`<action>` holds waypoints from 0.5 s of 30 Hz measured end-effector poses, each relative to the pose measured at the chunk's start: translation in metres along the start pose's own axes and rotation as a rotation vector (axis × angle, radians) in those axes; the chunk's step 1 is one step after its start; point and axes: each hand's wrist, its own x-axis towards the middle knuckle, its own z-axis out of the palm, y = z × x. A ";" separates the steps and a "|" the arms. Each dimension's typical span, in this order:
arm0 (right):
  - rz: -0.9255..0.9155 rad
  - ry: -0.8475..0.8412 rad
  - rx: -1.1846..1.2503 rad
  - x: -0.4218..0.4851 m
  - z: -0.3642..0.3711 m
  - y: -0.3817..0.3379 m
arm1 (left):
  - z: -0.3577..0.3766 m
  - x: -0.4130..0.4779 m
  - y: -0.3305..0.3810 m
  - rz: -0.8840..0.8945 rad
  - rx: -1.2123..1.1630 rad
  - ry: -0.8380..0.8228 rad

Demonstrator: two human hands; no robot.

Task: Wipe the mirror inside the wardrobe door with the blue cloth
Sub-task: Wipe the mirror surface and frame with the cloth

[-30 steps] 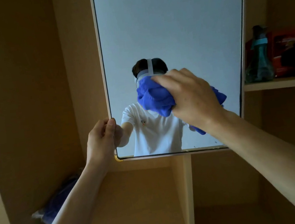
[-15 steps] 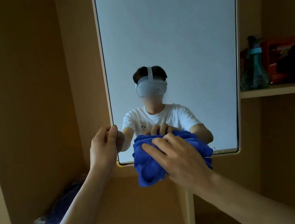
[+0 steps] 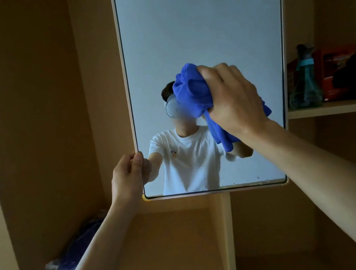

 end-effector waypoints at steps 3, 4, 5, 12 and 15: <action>-0.081 0.039 -0.030 -0.017 0.012 -0.007 | 0.002 -0.003 0.002 -0.003 -0.024 0.006; -0.120 0.065 -0.053 -0.025 0.017 -0.011 | 0.003 -0.003 0.003 -0.009 -0.030 0.016; -0.152 0.079 -0.063 -0.033 0.023 -0.016 | 0.003 -0.003 0.004 -0.017 -0.036 0.022; -0.324 -0.058 -0.039 -0.110 0.058 -0.043 | 0.004 -0.003 0.006 -0.075 -0.094 -0.009; -0.371 -0.149 -0.025 -0.137 0.065 -0.049 | 0.004 -0.003 0.005 -0.064 -0.078 -0.022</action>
